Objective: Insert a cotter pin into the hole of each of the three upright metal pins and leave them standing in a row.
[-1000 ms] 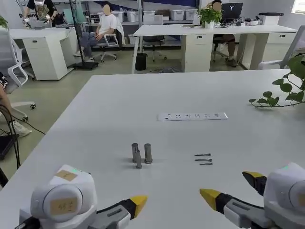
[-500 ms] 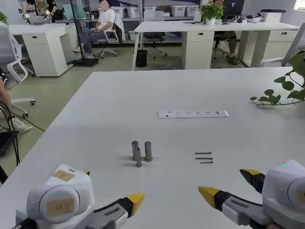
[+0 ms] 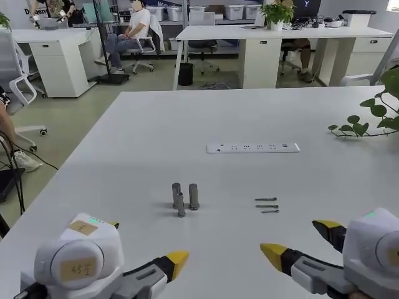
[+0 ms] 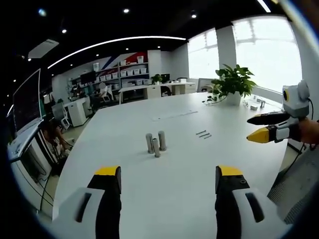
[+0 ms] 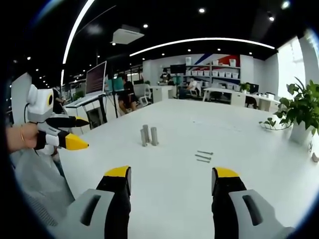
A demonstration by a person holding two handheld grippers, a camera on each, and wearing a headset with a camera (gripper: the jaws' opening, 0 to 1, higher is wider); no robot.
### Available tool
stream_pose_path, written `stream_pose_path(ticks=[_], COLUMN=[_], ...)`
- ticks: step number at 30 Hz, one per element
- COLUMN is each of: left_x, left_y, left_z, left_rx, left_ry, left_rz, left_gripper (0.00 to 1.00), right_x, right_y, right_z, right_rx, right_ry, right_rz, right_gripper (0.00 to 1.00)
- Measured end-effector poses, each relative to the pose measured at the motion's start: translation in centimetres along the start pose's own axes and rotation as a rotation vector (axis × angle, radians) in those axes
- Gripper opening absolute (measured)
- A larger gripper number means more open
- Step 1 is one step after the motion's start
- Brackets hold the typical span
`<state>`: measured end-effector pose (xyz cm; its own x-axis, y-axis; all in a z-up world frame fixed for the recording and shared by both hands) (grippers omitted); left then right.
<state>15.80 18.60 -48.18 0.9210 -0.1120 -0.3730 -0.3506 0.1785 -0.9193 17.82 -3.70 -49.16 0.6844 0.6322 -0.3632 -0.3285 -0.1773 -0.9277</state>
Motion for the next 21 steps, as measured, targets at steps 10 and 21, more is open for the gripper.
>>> stream_pose_path(ticks=[10, 21], left_x=[0.26, 0.29], left_y=[0.28, 0.18], left_z=[-0.22, 0.12], left_rx=[0.0, 0.002], left_ry=[0.004, -0.006], left_rz=[0.015, 0.012], left_gripper=[0.75, 0.76], right_x=[0.11, 0.38], right_y=[0.69, 0.46], right_z=[-0.24, -0.37], right_rx=[0.023, 0.003], right_ry=[-0.004, 0.003], right_rz=[0.017, 0.007], right_gripper=[0.66, 0.77])
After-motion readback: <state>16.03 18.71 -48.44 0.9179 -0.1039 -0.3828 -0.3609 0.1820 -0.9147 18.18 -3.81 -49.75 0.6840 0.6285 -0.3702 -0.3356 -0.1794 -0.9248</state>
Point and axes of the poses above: the centre of the closed fingertips' face, and the gripper's own axes: x roughly forward along the fingers, z roughly to its left, y roughly out of its underside, the point moved 1 cm from there along -x, roughly backward along the fingers, and after that the axes turned 12 degrees about -y, right-handed, at the moved point
